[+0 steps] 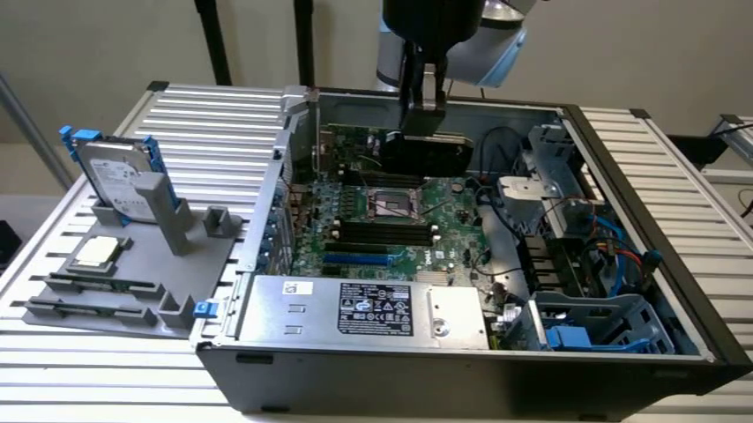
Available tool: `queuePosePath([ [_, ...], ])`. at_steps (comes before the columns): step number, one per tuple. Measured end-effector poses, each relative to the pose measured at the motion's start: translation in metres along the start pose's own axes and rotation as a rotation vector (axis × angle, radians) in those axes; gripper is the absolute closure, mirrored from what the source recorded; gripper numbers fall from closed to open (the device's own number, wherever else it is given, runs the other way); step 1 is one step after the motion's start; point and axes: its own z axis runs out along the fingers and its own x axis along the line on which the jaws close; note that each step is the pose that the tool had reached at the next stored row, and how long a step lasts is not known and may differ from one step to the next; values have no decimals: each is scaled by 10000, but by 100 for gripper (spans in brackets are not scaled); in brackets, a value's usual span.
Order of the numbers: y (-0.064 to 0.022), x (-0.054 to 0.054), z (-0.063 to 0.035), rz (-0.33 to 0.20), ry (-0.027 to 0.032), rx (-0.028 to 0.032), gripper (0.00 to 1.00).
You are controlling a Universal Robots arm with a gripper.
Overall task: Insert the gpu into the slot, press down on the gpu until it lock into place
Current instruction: 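Insert the gpu into the slot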
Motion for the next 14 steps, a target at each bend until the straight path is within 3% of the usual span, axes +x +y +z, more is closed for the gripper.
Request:
queuePosePath([
  [14, 60, 100, 243, 22, 0, -14, 74],
])
